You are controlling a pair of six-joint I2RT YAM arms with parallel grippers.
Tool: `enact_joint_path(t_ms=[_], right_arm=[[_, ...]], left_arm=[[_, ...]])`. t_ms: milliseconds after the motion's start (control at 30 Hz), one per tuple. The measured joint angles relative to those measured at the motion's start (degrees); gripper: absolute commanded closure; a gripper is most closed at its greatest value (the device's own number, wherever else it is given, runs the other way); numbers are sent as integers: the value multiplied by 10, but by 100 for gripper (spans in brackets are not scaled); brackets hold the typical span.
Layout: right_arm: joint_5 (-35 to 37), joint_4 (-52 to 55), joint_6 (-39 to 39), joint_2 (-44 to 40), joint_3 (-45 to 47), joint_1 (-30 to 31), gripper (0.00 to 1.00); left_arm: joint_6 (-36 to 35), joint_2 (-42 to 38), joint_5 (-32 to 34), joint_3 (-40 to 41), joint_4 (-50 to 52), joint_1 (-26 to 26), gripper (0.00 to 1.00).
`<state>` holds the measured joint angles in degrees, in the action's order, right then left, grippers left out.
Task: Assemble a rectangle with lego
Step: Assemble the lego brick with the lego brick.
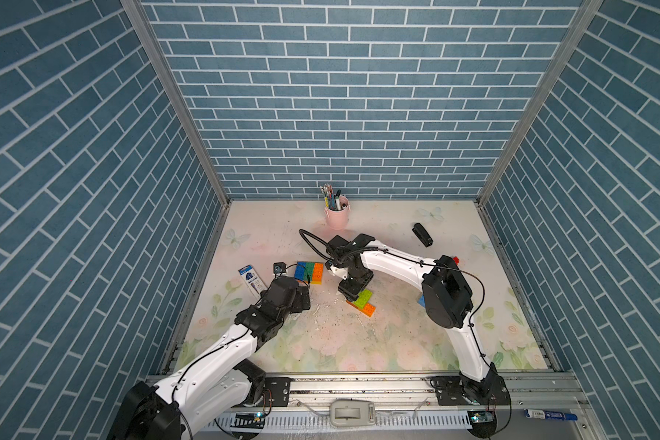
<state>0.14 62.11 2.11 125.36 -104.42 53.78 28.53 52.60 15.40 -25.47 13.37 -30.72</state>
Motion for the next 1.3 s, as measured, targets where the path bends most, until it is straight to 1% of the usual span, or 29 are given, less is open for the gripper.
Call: enact_joint_path(t_ms=[633,800,1300], right_arm=[[9,-28,-15,-12,27,3,69],[13,-64,-26,-35,64,5,73],[18,-200,-39,-109,192,7,79]], left_arm=[[0,-12,0,0,0,0,2],[0,-12,1,0,0,0,2],[0,-13,0,0,1,0,3]])
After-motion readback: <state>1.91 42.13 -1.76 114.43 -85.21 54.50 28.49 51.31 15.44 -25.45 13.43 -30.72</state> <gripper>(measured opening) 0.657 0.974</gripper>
